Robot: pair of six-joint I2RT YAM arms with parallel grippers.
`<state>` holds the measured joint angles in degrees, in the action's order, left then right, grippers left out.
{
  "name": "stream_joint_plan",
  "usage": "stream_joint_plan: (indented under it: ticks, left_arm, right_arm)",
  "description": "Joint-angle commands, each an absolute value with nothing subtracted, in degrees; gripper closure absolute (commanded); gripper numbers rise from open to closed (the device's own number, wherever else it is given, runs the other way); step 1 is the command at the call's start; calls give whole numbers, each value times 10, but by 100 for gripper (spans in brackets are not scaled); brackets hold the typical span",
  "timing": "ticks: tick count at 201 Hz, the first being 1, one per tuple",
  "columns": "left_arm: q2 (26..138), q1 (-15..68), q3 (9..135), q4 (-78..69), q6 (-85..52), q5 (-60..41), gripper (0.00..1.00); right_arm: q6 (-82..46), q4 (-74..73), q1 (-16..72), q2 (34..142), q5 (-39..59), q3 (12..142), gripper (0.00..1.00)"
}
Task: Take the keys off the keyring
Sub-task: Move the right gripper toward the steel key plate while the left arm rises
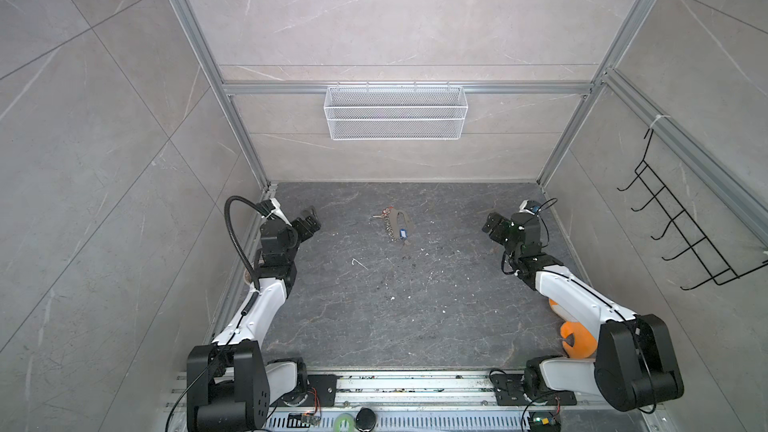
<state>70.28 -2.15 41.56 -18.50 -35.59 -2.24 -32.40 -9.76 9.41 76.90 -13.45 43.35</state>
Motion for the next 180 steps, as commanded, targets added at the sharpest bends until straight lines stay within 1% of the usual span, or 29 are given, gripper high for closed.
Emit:
stream_joint_plan:
  ticks: [1, 9, 16, 28, 53, 73, 90, 99, 114, 124, 132, 136, 148, 158, 163, 180]
  left_arm:
    - [728, -27, 434, -112, -518, -56, 0]
    - [738, -29, 445, -84, -546, -63, 0]
    - [748, -31, 456, -76, -542, -89, 0]
    - [753, -32, 458, -97, -528, -123, 0]
    - [710, -32, 421, -159, -550, -126, 0]
    - [653, -32, 402, -158, -550, -106, 0]
    - [620, -32, 401, -98, -591, -73, 0]
    - [613, -33, 401, -90, -590, -84, 0]
    - [610, -33, 394, -101, -578, -119, 1]
    - [607, -33, 388, -104, -566, -140, 4]
    - [605, -33, 383, -111, -554, -161, 10]
    - [603, -33, 382, -109, -548, -171, 14]
    - [601, -33, 384, -81, -530, -191, 32]
    - [602, -33, 387, -59, -517, -210, 44]
    - [602, -33, 384, -58, -515, -221, 47]
    - [601, -32, 366, -78, -525, -261, 47]
  right_arm:
    - [-363, -91, 98, 777, -52, 414, 1]
    - [-342, -86, 103, 781, -31, 426, 1]
    - [-326, -71, 112, 787, -20, 439, 0]
    - [-296, -49, 131, 798, -9, 462, 0]
    - [-252, -33, 176, 828, 22, 494, 2]
    - [-224, -32, 223, 870, 32, 530, 5]
    - [-214, -12, 259, 927, 36, 584, 12]
    - [-212, -3, 273, 961, 39, 616, 15]
    - [-212, 4, 294, 1010, 47, 665, 16]
    - [-213, 16, 306, 1043, 50, 700, 20]
    - [-213, 30, 312, 1069, 50, 733, 23]
    - [-213, 38, 316, 1082, 51, 747, 24]
    - [-207, 64, 324, 1120, 52, 794, 29]
    - [-199, 92, 327, 1152, 52, 833, 37]
    - [-196, 106, 328, 1167, 53, 851, 39]
    - [-180, 143, 329, 1207, 54, 898, 47]
